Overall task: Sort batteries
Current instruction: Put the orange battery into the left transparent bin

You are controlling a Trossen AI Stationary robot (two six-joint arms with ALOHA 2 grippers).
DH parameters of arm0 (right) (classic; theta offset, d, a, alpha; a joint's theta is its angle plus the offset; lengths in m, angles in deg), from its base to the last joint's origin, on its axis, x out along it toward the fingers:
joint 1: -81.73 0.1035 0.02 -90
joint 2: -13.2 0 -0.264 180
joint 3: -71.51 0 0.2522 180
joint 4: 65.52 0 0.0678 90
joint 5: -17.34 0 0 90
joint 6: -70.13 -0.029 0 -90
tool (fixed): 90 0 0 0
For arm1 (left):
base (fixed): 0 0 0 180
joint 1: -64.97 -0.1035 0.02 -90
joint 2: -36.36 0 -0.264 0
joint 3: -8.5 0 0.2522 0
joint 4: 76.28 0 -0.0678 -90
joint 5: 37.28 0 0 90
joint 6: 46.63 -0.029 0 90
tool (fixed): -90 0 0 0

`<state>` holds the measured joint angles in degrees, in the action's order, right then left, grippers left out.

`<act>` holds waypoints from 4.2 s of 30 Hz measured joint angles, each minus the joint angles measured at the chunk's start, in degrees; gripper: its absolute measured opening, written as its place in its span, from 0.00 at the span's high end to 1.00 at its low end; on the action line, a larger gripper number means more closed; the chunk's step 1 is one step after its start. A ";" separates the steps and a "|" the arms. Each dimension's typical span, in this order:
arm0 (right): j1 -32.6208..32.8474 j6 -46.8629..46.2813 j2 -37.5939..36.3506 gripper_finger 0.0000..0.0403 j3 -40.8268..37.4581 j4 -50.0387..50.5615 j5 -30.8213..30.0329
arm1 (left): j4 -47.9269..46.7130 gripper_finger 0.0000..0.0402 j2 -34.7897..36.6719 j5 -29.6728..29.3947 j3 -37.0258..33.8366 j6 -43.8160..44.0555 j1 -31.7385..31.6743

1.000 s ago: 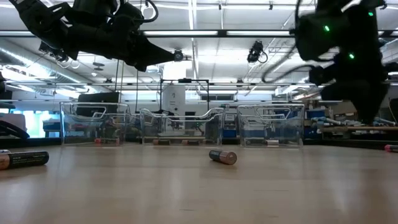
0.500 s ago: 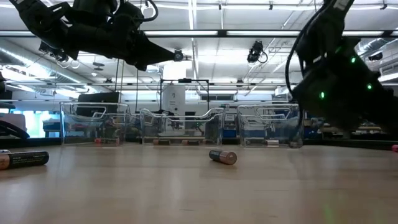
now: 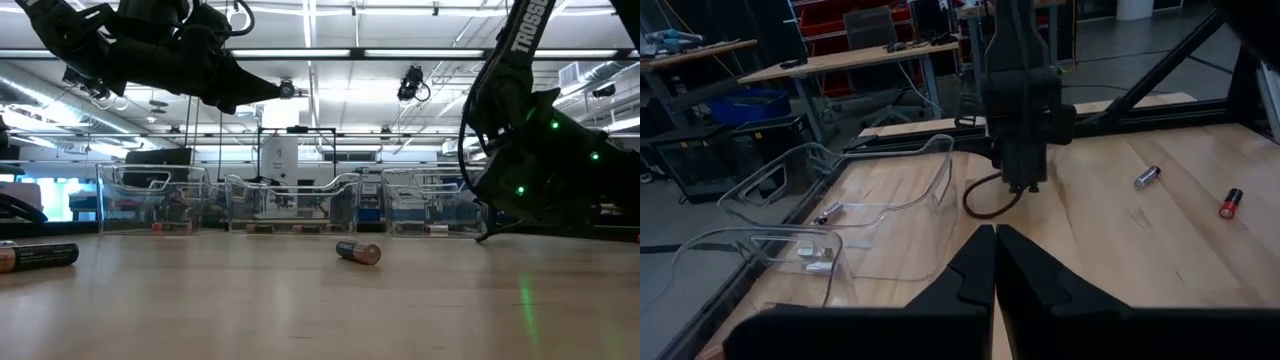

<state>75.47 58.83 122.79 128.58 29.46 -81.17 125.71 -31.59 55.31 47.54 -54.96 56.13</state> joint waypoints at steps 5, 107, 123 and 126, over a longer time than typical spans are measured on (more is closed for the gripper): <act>-0.59 1.04 -0.04 0.98 -0.34 -2.01 2.59 | -0.11 0.95 0.00 0.00 0.00 0.00 0.00; 1.07 28.82 0.22 0.98 6.18 -4.90 -0.81 | -0.94 0.95 0.00 -0.24 0.00 -0.17 0.33; 12.96 -18.98 -20.11 0.98 12.91 -16.92 5.45 | -0.99 0.95 0.00 -0.24 0.00 0.07 0.33; 18.86 -36.03 -25.71 0.98 10.02 -22.17 -1.37 | -1.03 0.95 0.00 -0.24 0.00 0.11 0.33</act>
<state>94.33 22.80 97.09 138.60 7.29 -82.54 124.68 -31.59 55.07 47.54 -54.85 56.46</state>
